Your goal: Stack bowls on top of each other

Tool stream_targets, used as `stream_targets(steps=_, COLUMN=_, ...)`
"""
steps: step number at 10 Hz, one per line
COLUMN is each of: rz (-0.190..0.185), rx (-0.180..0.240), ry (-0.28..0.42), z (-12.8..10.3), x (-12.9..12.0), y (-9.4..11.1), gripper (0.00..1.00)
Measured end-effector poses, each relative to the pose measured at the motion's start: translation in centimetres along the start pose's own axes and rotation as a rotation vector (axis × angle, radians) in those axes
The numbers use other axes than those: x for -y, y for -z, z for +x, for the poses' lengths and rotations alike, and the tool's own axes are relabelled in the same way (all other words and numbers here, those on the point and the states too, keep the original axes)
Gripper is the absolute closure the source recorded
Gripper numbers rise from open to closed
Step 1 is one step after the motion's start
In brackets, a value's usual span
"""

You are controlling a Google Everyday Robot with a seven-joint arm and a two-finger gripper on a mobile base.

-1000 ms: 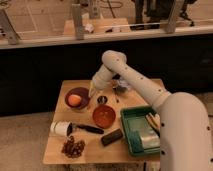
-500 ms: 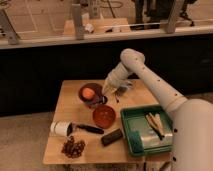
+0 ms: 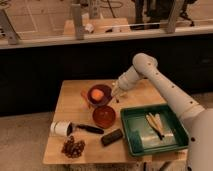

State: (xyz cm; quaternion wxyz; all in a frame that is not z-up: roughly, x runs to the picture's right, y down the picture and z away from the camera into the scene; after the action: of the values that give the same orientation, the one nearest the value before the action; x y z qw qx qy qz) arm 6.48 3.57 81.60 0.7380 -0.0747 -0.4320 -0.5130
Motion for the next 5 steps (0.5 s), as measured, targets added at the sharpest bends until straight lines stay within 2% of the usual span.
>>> stream_targets(steps=2, rz=0.007, rx=-0.023, ry=0.004, z=-1.0, x=-1.5, y=0.7, gripper=1.0)
stream_targets(steps=5, rz=0.018, rx=-0.027, ry=0.01, z=-1.9, x=-2.6, y=0.7, gripper=1.0)
